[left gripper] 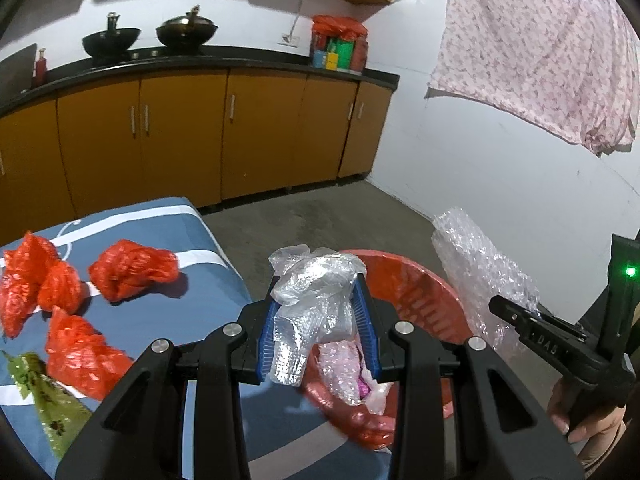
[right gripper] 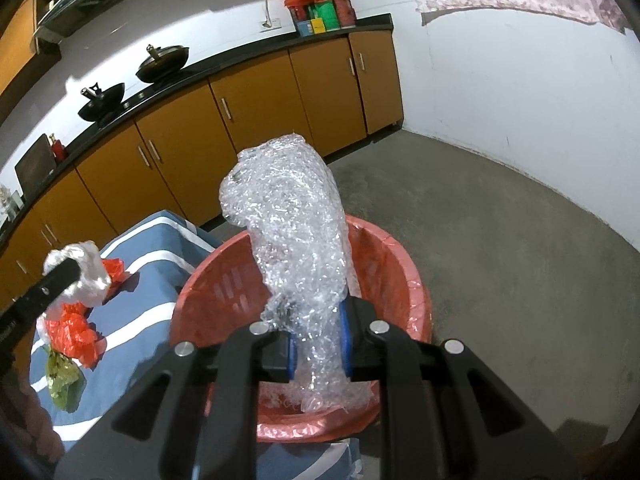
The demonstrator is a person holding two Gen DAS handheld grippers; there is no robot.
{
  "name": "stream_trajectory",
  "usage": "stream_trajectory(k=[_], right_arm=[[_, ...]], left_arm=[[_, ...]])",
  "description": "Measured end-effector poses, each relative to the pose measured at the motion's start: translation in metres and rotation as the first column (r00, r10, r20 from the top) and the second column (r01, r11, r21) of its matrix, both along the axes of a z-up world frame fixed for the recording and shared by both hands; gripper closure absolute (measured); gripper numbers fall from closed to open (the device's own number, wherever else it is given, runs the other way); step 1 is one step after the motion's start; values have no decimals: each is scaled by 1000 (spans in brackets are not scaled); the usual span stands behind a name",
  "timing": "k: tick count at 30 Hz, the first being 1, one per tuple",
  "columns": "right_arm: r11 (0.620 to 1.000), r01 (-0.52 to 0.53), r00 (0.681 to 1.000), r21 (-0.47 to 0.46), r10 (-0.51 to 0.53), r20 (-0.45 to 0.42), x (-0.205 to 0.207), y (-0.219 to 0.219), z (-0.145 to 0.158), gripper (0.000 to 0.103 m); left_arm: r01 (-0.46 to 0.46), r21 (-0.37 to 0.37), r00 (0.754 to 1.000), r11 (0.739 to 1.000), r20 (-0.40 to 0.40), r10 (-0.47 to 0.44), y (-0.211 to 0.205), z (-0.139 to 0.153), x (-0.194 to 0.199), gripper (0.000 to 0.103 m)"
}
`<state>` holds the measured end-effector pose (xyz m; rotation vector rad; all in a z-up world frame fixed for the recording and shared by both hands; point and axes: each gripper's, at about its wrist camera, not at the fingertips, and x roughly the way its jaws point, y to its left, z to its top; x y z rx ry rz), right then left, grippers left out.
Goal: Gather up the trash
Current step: 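Open the right tool to drop the bubble wrap while the left tool releases the clear bag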
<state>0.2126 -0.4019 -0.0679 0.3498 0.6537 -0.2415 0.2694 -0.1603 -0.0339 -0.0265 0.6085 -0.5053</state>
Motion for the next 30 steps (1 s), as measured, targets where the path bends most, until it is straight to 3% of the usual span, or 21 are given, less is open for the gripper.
stream_trajectory(k=[15, 20, 30], right_arm=[[1000, -8, 1000, 26, 8, -2, 16, -12, -15, 81], [999, -15, 1000, 38, 15, -6, 14, -16, -23, 65], [1000, 10, 1000, 30, -10, -11, 3, -21, -25, 57]], left_arm=[[80, 47, 996, 996, -29, -79, -44, -20, 19, 63], [95, 63, 994, 993, -58, -91, -49, -30, 22, 51], [19, 52, 997, 998, -71, -15, -19, -32, 23, 45]])
